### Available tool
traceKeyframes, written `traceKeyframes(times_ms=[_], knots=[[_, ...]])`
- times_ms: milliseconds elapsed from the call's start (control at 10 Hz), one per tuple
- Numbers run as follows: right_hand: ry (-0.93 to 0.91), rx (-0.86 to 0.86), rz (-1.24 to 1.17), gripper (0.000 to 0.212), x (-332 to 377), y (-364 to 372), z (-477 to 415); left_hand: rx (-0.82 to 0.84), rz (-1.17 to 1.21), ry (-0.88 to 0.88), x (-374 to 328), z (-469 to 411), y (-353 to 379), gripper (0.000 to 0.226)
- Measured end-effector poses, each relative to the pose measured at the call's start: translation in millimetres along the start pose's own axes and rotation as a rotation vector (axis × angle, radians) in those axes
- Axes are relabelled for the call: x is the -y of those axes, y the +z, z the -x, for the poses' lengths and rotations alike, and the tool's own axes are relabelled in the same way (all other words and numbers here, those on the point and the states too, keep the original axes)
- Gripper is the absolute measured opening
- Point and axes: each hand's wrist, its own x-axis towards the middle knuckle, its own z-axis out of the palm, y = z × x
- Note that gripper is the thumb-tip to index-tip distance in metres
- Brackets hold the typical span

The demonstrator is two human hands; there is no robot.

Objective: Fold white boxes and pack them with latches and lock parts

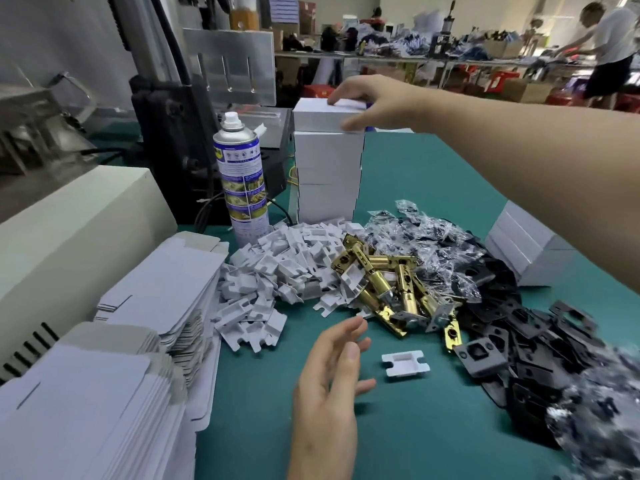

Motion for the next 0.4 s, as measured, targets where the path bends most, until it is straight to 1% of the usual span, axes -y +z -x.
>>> traceKeyframes(times_ms=[100, 200, 300, 400], knots=[[-0.013, -0.033, -0.057, 0.040, -1, 5, 4, 0.029, -0.049, 0.025, 0, 1, 0, 0.031], [-0.013, -0.052, 0.000, 0.051, 2, 7, 13, 0.055, -0.089, 0.045, 1, 3, -1, 0.031], [-0.036, -0.262, -0.066, 0.060, 22, 2, 32, 0.060, -0.122, 0.052, 4, 1, -2, 0.031], [-0.192, -0.710, -0.336, 0.042, 45, 0, 72, 0.078, -0.146, 0.054, 5, 1, -3, 0.027]])
